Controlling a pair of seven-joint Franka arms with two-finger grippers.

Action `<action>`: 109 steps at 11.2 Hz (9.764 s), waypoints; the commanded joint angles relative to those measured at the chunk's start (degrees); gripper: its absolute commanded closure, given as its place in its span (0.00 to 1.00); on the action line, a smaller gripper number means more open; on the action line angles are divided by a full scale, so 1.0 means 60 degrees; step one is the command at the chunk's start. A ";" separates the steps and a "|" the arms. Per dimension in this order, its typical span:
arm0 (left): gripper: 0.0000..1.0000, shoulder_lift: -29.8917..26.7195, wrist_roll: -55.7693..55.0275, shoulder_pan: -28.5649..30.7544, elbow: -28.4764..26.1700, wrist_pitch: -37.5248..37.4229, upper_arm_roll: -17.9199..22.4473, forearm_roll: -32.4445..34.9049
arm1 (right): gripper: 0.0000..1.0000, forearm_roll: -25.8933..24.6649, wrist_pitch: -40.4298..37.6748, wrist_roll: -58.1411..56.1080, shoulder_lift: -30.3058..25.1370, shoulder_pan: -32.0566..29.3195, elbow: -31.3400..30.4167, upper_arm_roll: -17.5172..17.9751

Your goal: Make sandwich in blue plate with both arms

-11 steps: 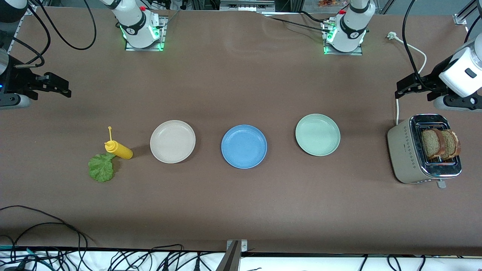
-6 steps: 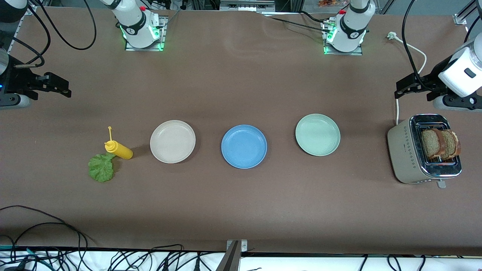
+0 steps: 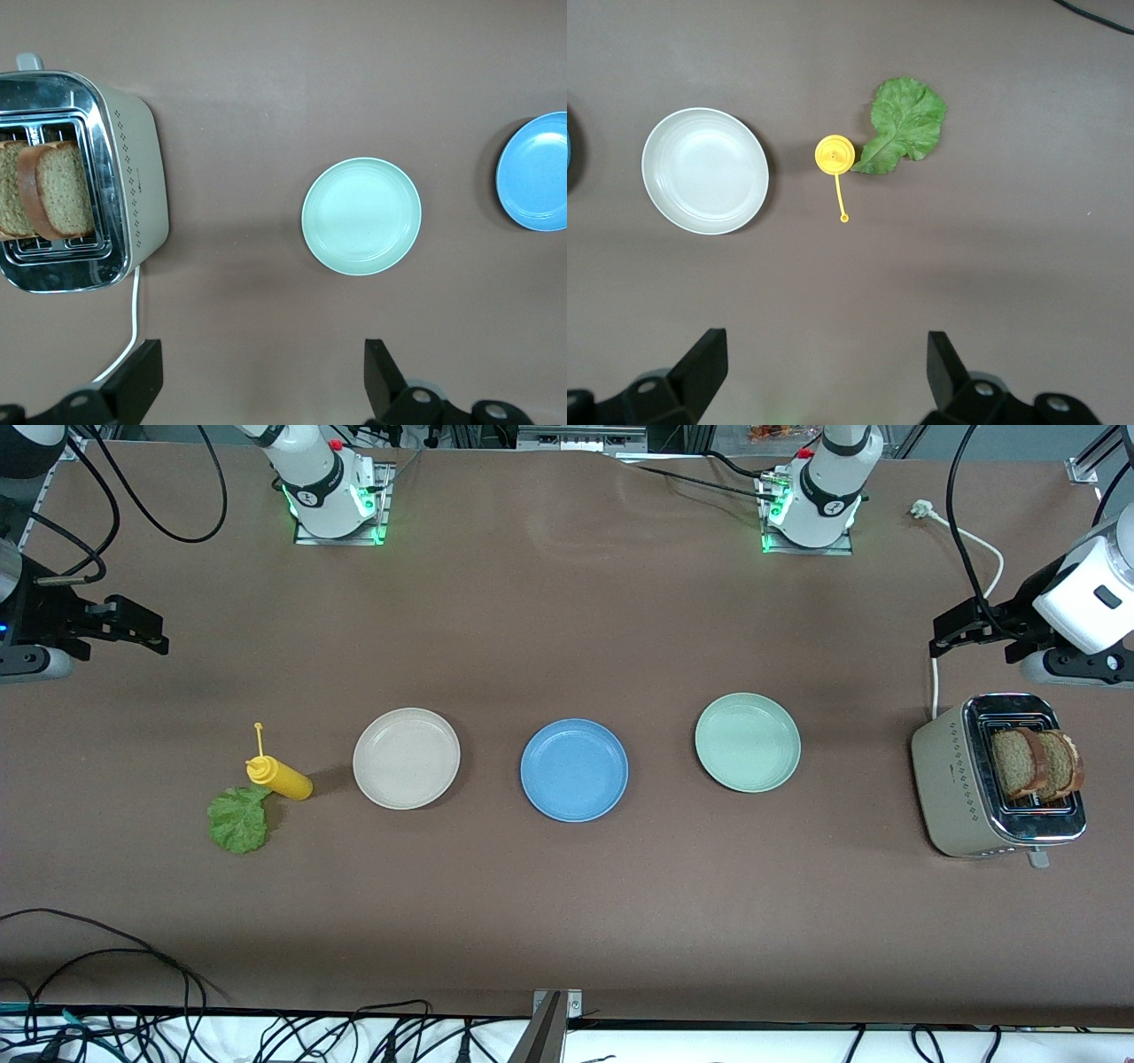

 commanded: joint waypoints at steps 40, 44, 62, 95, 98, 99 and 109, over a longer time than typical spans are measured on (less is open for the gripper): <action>0.36 0.3731 0.2485 0.0922 -0.0258 0.3884 0.2541 0.0052 | 0.00 0.0181 -0.0004 -0.0166 0.0017 -0.0032 0.0014 0.0004; 1.00 0.3790 0.2500 0.0936 -0.0258 0.3840 0.2541 0.0081 | 0.00 0.0181 -0.0005 -0.0166 0.0017 -0.0032 0.0014 0.0004; 1.00 0.2502 0.2749 0.0541 0.0518 0.2772 0.2585 0.0213 | 0.00 0.0181 0.0025 -0.0151 0.0017 -0.0003 0.0000 0.0018; 1.00 0.5619 -0.4002 -0.0309 0.0782 0.4745 -0.5632 0.0052 | 0.00 0.0181 0.0010 -0.0151 0.0046 0.0012 0.0000 0.0018; 1.00 0.6308 -0.4209 -0.0455 0.1221 0.5288 -0.5853 0.0052 | 0.00 0.0196 0.0010 -0.0151 0.0046 0.0012 0.0000 0.0018; 1.00 0.6440 -0.4224 -0.0557 0.1222 0.5653 -0.5853 0.0052 | 0.00 0.0196 0.0010 -0.0151 0.0046 0.0012 0.0000 0.0018; 1.00 0.7584 -0.5572 -0.0866 0.1236 0.7766 -0.6117 0.0139 | 0.00 0.0196 0.0025 -0.0151 0.0075 0.0012 -0.0015 0.0018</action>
